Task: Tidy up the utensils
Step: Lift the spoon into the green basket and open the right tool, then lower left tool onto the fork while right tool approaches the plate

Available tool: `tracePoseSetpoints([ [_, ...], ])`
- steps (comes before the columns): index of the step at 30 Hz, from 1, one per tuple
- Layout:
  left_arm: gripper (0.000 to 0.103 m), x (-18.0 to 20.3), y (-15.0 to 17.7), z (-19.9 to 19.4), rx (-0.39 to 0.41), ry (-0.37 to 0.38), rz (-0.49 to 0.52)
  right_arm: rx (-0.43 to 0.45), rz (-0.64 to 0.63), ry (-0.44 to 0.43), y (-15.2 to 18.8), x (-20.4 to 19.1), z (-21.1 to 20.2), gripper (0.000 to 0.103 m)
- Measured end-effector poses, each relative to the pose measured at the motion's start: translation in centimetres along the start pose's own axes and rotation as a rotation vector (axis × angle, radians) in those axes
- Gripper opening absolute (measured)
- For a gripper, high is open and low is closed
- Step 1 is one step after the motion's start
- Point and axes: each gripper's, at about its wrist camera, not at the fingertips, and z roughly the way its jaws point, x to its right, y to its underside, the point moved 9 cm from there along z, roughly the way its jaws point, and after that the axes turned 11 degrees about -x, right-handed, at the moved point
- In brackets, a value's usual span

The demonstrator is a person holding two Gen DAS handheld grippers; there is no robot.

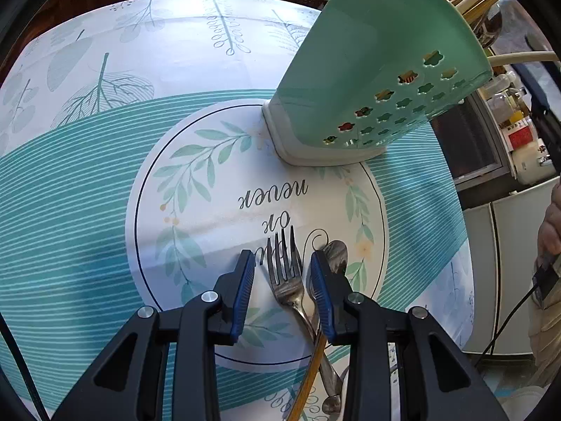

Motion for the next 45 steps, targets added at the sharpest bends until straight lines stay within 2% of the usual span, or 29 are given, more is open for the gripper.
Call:
tracePoseSetpoints([
  [4,0.032,0.1,-0.3,-0.1,0.008,0.026,0.048,-0.017,0.052,0.009,2.4,1.8,-1.8,0.039],
  [11,0.032,0.7,-0.6,0.0,0.015,0.082,0.206,-0.141,0.153,0.034,9.7,5.0,-2.0,0.039],
  [17,0.032,1.3,-0.7,0.0,0.013,0.12,0.347,-0.243,0.173,0.013,16.0,3.8,0.2,0.039],
  [23,0.032,1.6,-0.4,0.2,0.015,0.192,0.428,-0.327,0.16,-0.022,21.3,1.1,2.6,0.039],
  [25,0.029,1.8,-0.5,0.3,0.018,0.208,0.435,-0.354,0.129,-0.028,22.5,0.1,3.3,0.039],
  [27,0.011,1.8,-0.6,0.7,0.02,0.199,0.445,-0.379,0.084,-0.022,22.9,-0.8,4.2,0.039],
  [34,0.008,1.7,-0.4,0.7,0.046,0.224,0.457,-0.479,-0.081,-0.02,23.8,-2.0,7.4,0.038],
  [38,0.008,1.4,-0.4,0.6,0.056,0.225,0.445,-0.536,-0.195,-0.019,24.4,-2.5,9.2,0.028],
  [45,0.008,0.9,-0.6,0.4,0.071,0.228,0.408,-0.573,-0.37,-0.047,23.9,-3.8,11.7,0.017],
])
